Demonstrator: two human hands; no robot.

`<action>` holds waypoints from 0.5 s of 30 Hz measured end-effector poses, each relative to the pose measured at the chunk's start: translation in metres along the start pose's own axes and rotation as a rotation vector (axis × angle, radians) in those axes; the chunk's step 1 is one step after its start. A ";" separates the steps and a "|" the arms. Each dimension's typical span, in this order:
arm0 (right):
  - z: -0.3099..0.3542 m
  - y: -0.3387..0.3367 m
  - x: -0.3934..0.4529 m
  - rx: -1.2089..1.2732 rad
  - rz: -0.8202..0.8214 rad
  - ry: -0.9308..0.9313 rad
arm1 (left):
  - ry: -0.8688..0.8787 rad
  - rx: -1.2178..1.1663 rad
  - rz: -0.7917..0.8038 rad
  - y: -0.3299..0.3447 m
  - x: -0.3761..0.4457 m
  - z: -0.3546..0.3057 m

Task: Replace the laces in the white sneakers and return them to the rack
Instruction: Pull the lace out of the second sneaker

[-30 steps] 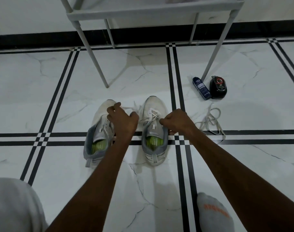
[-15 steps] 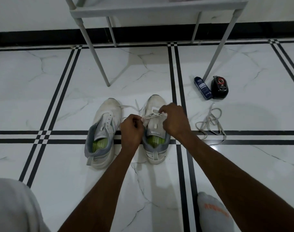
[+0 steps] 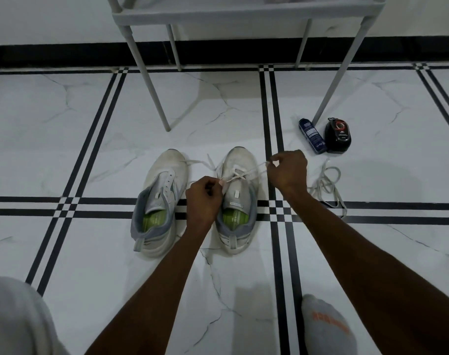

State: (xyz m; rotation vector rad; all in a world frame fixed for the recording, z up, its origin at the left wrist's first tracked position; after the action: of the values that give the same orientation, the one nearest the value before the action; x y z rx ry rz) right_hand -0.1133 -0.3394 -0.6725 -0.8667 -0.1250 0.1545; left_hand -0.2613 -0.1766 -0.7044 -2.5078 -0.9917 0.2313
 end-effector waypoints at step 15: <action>-0.016 -0.032 0.027 0.206 0.024 0.405 | -0.007 0.022 -0.004 -0.003 0.001 0.002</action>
State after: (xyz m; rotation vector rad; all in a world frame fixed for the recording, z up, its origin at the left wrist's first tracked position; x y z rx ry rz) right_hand -0.0818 -0.3667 -0.6565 -0.6794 0.2765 0.0115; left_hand -0.2630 -0.1735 -0.7046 -2.4864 -0.9913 0.2486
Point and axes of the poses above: each hand's wrist, its own x-axis towards the middle knuckle, its own y-axis out of the palm, z = x × y, the point moved 3 cm from there along x, towards the middle knuckle, and after that the axes turned 1 degree about -x, right-handed, at the moved point
